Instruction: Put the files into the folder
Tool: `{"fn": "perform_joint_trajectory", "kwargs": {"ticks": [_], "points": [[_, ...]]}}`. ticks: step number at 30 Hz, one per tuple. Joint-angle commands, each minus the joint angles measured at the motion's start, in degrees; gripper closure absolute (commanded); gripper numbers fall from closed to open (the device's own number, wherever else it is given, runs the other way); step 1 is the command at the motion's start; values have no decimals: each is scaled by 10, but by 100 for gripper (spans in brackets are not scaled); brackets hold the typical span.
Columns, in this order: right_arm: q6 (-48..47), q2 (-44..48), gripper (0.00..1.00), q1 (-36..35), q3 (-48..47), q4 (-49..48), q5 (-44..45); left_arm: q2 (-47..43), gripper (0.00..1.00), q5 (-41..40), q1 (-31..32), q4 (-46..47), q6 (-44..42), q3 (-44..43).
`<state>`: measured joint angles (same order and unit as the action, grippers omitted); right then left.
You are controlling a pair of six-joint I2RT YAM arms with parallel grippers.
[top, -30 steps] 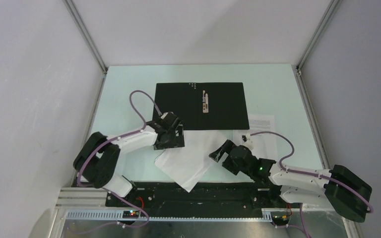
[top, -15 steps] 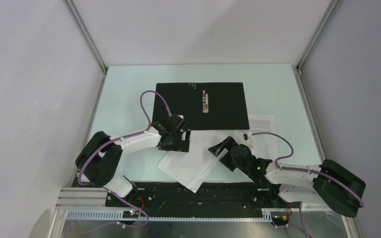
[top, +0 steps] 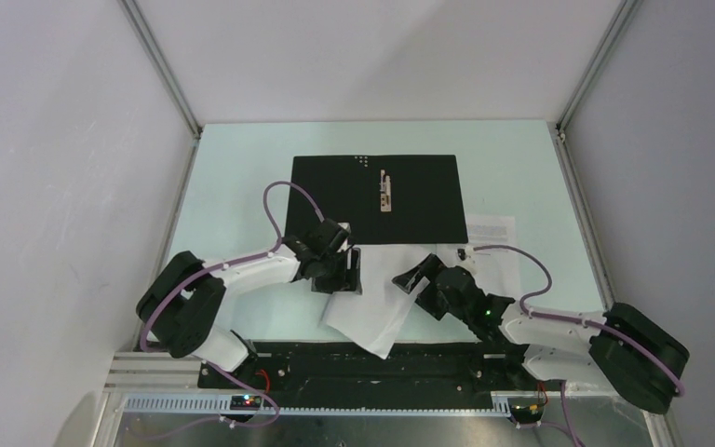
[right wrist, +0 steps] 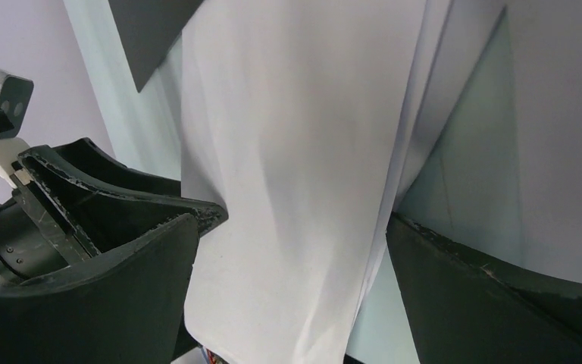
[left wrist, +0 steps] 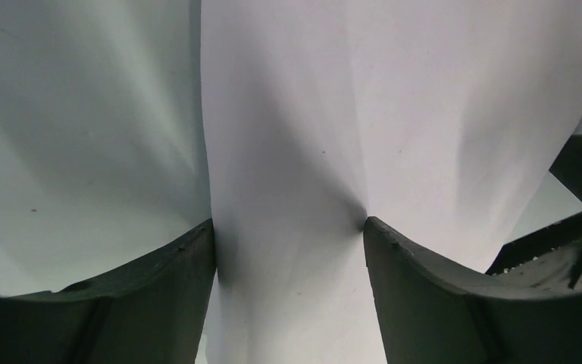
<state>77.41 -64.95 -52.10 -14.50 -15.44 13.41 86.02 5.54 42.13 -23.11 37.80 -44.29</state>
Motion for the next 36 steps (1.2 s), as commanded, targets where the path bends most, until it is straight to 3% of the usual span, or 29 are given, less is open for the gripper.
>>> {"fn": "perform_joint_trajectory", "kwargs": {"ticks": [1,8,20,36], "points": [[-24,40,1,16,29,161,-36,19,25,46,9,-26,33,23],[0,137,0,10,46,251,-81,19,29,68,6,-23,52,12],[63,176,1,-36,49,369,-99,29,32,89,-6,-23,58,2],[13,226,1,-9,41,476,-204,28,32,92,-8,-23,61,1]]}}
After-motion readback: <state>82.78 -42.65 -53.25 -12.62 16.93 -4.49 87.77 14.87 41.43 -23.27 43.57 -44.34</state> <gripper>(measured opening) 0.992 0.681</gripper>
